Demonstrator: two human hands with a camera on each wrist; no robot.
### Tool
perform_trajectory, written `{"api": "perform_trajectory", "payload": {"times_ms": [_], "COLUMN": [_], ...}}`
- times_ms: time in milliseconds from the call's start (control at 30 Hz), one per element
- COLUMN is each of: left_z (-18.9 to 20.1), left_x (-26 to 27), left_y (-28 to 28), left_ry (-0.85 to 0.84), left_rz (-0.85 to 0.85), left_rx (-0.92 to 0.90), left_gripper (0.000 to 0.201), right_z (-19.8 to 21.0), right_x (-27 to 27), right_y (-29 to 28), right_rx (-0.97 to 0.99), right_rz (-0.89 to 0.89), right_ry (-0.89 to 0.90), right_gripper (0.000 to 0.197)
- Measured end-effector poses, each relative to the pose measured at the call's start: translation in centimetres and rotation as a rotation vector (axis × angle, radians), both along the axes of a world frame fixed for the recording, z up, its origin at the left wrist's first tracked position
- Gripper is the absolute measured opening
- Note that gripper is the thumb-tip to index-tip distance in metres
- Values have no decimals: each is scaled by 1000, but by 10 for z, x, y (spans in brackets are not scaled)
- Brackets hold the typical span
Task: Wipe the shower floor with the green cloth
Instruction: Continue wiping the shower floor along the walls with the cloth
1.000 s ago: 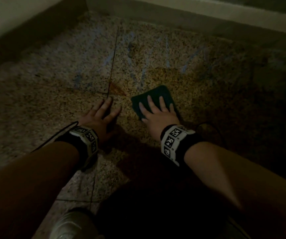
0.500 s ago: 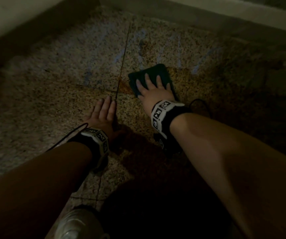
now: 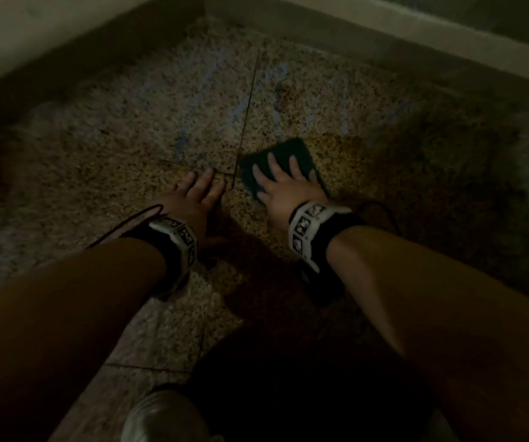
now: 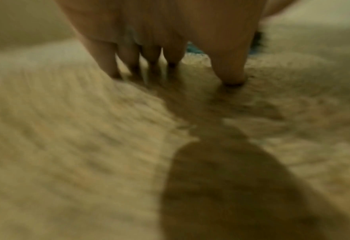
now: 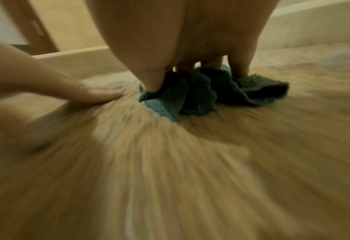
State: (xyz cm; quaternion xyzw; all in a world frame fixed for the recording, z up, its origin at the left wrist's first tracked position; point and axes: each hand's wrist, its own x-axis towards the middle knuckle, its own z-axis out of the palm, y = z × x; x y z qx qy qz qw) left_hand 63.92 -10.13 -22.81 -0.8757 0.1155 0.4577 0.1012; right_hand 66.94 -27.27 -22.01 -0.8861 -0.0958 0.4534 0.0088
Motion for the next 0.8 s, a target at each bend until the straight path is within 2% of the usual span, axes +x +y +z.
{"api": "perform_trajectory", "payload": {"times_ms": [133,333,500,633,700,800], "left_z": [-6,2,17,9,5,0], "left_x": [15,16,14,3,3,3], "left_y": [9,10,13,28,34,41], "left_ry": [53,102,90,39,11,-45], "left_rz": [-59,-85,-77,31,50,84], "left_rx": [27,-4,-59,-116,-125,-115], "left_gripper": [106,99,93,94,93,98], "right_z": [5,13,26,17,7,-2], "right_x": [26,-3,-3,1,-5,-17], "right_y": [26,23,29,17,8,3], "right_rx": [-35,-70,-122,-228,-182,-75], "right_rz": [-65,27,-28,148,185,136], "right_ry": [23,94,178,82,25,-67], "right_gripper": [57,58,87,75,68,62]}}
